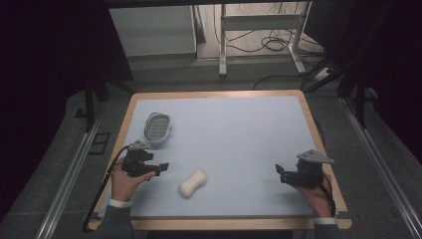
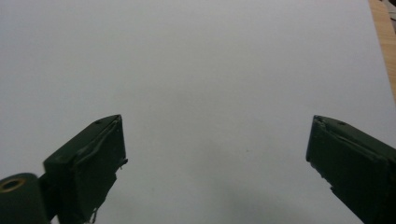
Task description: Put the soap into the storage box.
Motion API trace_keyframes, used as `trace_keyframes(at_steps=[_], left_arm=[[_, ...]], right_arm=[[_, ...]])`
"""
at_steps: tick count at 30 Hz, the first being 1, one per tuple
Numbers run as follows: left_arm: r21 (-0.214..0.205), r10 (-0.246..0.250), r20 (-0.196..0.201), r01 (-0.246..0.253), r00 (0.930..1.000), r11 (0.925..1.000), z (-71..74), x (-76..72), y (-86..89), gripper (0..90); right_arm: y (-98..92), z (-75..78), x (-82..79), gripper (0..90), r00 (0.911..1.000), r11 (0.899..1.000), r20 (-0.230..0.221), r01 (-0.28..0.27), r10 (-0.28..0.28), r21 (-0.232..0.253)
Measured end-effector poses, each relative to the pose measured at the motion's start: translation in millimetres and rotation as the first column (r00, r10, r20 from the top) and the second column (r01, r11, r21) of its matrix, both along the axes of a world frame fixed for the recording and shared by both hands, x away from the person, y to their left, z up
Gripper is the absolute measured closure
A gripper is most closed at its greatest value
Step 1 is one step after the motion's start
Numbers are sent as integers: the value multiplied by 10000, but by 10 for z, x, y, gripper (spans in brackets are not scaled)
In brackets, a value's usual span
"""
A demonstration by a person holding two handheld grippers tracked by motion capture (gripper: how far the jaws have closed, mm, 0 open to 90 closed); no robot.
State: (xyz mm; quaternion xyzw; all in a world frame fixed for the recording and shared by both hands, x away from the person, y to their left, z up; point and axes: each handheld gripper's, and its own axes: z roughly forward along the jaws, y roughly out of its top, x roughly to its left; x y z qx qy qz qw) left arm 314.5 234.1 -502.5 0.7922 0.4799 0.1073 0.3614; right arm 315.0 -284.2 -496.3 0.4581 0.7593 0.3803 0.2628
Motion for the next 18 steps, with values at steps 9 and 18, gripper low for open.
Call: trace_keyframes(at_steps=[9, 18], left_arm=[[20, -14, 48, 14, 10000, 10000, 24, -26, 9, 225], [284, 514, 387, -526, 9979, 9982, 58, -35, 70, 238]], right_arm=[[-31, 0, 2, 57, 9999, 9999, -136, 64, -62, 146], [-82, 62, -13, 57, 9996, 9986, -266, -50, 64, 533]])
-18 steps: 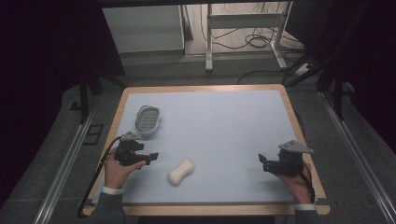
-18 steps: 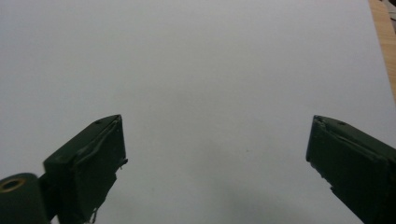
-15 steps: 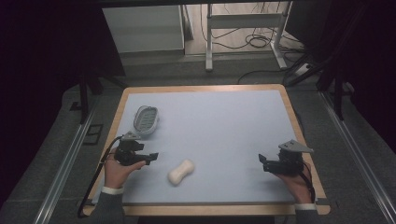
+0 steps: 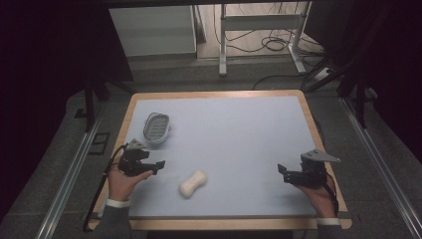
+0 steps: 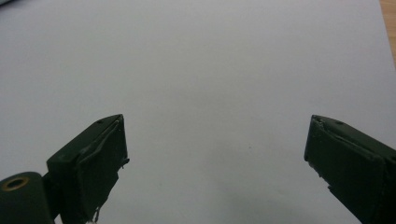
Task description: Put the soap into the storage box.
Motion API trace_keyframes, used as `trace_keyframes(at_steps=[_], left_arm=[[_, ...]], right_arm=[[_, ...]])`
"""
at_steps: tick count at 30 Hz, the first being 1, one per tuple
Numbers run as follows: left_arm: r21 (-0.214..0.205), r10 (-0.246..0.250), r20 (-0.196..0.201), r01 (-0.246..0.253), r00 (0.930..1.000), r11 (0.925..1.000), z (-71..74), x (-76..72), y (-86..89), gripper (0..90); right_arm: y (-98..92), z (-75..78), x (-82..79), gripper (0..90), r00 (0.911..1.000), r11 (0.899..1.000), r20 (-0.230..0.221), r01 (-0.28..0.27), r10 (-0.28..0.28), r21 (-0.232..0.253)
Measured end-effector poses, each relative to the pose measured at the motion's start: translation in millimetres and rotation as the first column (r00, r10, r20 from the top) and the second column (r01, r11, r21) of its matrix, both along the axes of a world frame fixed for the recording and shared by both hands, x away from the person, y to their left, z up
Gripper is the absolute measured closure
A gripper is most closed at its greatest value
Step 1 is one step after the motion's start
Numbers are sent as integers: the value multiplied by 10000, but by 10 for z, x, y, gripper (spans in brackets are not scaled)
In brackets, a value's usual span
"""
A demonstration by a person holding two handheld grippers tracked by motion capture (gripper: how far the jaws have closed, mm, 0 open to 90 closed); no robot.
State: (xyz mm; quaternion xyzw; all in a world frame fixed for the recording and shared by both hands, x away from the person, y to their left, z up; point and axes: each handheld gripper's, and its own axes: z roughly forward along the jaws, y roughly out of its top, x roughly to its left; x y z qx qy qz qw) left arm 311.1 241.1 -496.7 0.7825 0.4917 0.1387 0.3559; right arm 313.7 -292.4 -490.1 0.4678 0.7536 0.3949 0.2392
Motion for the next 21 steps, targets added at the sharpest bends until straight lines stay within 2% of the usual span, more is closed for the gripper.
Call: trace_keyframes(at_steps=[4, 8, 13, 17, 21], left_arm=[[75, 107, 32, -107, 9999, 9999, 15, -20, 5, 239], [137, 248, 306, -252, 9992, 9996, 46, -53, -36, 245], [279, -95, 230, 88, 9997, 9996, 95, -77, -122, 240], [377, -162, 232, 154, 9996, 9992, 130, -85, -130, 239], [436, -499, 252, 487, 9984, 9979, 264, -100, -122, 237]], right_arm=[[-25, -8, 10, 63, 9999, 9999, -129, 40, -38, 154], [-64, -6, -4, 71, 9999, 9997, -117, 58, -56, 233], [-95, 3, -29, 76, 10000, 9998, -3, 8, -8, 206], [-114, 13, -41, 76, 10000, 9999, 55, -26, 25, 153], [-142, 17, -44, 76, 9999, 9999, 103, 87, -89, 125]])
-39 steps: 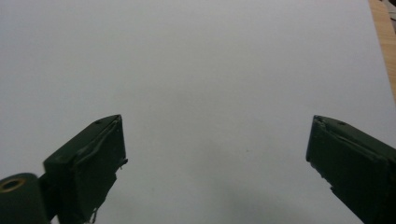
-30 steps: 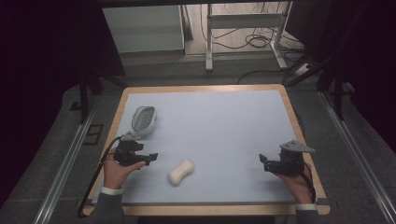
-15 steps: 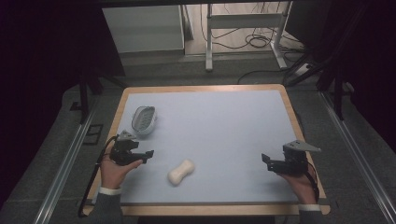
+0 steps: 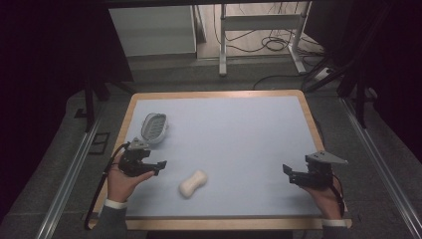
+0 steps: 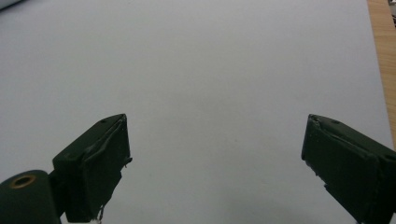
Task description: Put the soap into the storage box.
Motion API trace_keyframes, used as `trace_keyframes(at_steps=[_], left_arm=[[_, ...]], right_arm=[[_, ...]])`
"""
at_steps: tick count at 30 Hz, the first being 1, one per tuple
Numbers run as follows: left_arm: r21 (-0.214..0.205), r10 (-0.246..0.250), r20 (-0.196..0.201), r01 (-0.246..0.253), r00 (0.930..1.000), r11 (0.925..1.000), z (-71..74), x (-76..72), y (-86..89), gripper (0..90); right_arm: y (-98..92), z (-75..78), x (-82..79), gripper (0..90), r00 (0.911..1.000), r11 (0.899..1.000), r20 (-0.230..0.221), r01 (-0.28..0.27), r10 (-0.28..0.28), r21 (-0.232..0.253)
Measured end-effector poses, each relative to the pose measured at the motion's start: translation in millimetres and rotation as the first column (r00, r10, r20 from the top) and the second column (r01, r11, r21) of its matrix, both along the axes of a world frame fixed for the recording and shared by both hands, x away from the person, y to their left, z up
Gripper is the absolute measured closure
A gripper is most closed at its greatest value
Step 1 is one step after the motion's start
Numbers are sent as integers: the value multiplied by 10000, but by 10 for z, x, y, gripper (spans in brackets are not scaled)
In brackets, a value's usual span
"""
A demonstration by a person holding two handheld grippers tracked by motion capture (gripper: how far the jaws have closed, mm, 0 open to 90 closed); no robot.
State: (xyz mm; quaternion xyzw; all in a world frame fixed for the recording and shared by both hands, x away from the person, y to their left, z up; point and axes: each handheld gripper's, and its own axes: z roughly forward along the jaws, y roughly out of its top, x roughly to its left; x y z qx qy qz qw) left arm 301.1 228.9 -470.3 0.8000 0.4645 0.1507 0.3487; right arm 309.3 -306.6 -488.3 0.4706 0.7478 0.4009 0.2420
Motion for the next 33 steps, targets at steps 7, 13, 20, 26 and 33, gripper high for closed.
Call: trace_keyframes(at_steps=[7, 13, 20, 26, 33], left_arm=[[108, -338, -52, 339, 9994, 9994, 188, -27, 3, 233], [297, -471, -139, 475, 9988, 9984, 249, -39, -58, 232], [391, -765, -249, 774, 9968, 9962, 259, -43, -125, 231], [558, -1199, -527, 1228, 9914, 9909, 264, -32, -232, 230], [925, -1478, -491, 1519, 9878, 9841, 275, -43, -395, 227]], right_arm=[[-15, 4, -15, 76, 10000, 10000, 27, 83, -83, 44], [-27, 16, -27, 77, 9999, 9999, 89, 127, -127, -10], [-42, 7, -25, 77, 9998, 9997, 66, 188, -187, -135], [-51, 9, -29, 79, 9998, 9997, 73, 210, -209, -154], [-46, -4, -24, 80, 9996, 9993, -53, 285, -286, -251]])
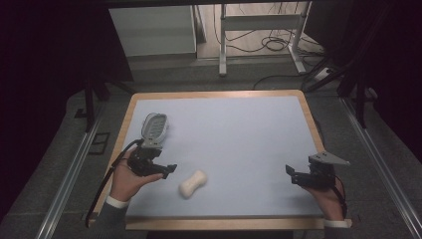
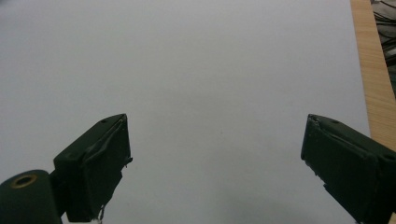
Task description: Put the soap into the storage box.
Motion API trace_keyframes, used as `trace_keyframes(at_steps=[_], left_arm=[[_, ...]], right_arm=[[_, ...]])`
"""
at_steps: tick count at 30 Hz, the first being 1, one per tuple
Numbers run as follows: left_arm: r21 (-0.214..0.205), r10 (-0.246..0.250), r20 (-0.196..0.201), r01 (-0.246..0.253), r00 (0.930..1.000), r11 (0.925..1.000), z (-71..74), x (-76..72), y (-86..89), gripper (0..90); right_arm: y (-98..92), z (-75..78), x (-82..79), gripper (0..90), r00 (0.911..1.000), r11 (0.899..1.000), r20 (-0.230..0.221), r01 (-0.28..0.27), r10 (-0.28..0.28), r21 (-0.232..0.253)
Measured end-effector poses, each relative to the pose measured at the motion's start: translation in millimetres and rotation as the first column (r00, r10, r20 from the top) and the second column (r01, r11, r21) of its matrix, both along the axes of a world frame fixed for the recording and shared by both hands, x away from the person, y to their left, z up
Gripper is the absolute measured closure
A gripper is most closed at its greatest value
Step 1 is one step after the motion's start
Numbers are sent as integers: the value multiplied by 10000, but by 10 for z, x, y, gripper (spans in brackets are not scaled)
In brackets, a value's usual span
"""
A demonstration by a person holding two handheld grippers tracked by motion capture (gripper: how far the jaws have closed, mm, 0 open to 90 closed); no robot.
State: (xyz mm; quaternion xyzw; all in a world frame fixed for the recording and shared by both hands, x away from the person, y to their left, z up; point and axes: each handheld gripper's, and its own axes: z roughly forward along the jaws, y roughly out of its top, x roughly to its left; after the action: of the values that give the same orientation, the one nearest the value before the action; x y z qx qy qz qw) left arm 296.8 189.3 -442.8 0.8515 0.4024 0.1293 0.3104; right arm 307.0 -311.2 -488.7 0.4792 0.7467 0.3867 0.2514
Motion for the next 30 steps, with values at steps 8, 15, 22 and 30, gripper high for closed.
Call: trace_keyframes(at_steps=[8, 15, 22, 30], left_arm=[[36, -254, -261, 255, 9993, 9997, -70, 39, -88, 227], [121, -572, -365, 577, 9977, 9983, -106, 51, -221, 228], [335, -746, -545, 765, 9957, 9965, -172, 71, -321, 228], [497, -997, -726, 1034, 9924, 9934, -217, 62, -412, 225]], right_arm=[[14, -1, -5, 82, 10000, 10000, -22, -56, 56, -47], [2, -1, -2, 82, 10000, 10000, -3, -16, 16, -56], [2, 0, -8, 82, 10000, 9999, 16, -23, 23, -97], [-5, -11, -2, 82, 10000, 9999, -36, 19, -19, -147]])
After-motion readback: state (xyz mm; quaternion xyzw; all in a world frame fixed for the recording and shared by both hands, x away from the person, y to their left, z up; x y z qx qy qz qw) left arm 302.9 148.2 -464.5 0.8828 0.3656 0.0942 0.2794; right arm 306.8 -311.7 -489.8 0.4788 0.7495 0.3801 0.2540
